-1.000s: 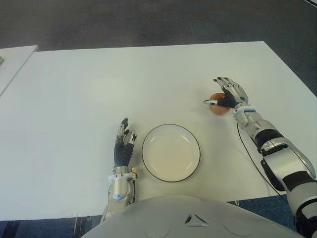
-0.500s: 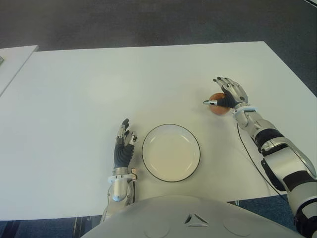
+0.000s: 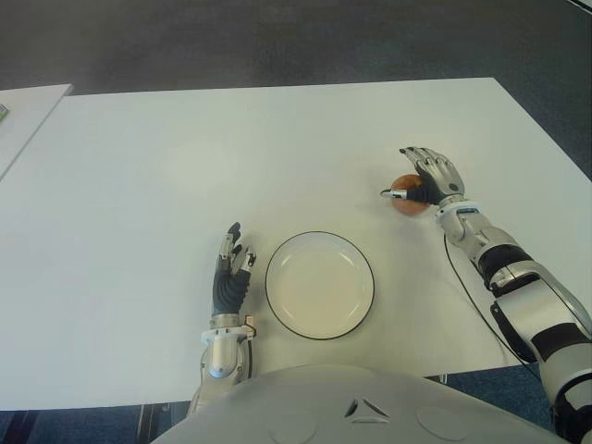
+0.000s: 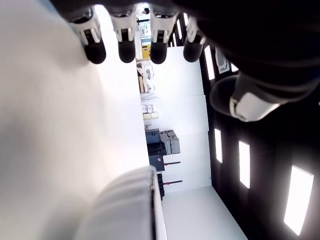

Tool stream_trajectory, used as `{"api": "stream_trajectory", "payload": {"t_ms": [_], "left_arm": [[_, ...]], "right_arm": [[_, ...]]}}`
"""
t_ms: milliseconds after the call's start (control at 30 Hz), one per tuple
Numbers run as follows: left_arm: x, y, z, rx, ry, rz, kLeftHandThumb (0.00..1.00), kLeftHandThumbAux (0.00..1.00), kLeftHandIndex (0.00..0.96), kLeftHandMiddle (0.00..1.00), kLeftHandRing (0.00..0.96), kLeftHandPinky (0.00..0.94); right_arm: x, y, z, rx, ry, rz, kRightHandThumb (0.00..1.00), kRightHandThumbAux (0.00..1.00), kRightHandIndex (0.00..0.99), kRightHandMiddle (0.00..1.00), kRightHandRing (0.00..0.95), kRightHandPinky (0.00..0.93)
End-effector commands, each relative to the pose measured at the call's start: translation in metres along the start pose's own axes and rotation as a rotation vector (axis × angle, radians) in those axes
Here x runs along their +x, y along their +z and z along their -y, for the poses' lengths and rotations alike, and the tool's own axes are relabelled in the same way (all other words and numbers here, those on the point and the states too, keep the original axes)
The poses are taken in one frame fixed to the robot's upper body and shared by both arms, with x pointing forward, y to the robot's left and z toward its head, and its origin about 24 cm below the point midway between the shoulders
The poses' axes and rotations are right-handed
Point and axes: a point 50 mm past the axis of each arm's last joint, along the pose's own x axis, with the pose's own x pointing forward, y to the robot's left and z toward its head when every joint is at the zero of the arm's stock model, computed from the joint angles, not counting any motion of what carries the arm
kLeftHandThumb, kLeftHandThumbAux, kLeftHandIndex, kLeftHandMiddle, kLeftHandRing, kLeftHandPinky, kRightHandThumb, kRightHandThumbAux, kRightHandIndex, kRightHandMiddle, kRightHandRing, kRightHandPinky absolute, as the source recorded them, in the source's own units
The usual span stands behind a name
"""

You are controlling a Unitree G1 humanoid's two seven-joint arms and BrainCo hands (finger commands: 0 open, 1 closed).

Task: Put the apples into the plate.

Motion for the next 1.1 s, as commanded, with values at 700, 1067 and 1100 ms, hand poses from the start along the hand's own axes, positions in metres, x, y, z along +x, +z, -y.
{"api": "stream_trajectory", "payload": {"t_ms": [700, 1067, 1100], "left_arm": [[0.0015, 0.0019, -0.0009, 0.02, -0.015, -0.022, 0.05, 0.449, 0.0, 0.0, 0.0, 0.0], [0.0023, 0.0027, -0.0022, 0.024, -0.026, -0.013, 0.045, 0.462, 0.0, 0.0, 0.0, 0.0], [0.0023, 0.0029, -0.0024, 0.027, -0.026, -0.012, 0.044, 0.466, 0.0, 0.0, 0.0, 0.0]], "right_arm": [[-0.0437, -0.0047, -0.0503, -0.007, 0.222, -0.005, 0.308, 0.448, 0.074, 0.175, 0.135, 0.106], [-0.0435, -0.0039, -0.05, -0.011, 0.211, 0.0, 0.323, 0.448, 0.086, 0.186, 0.146, 0.127], [-0.0433, -0.0037, -0.0499, -0.008, 0.21, -0.001, 0.325, 0.448, 0.088, 0.19, 0.15, 0.132]]}}
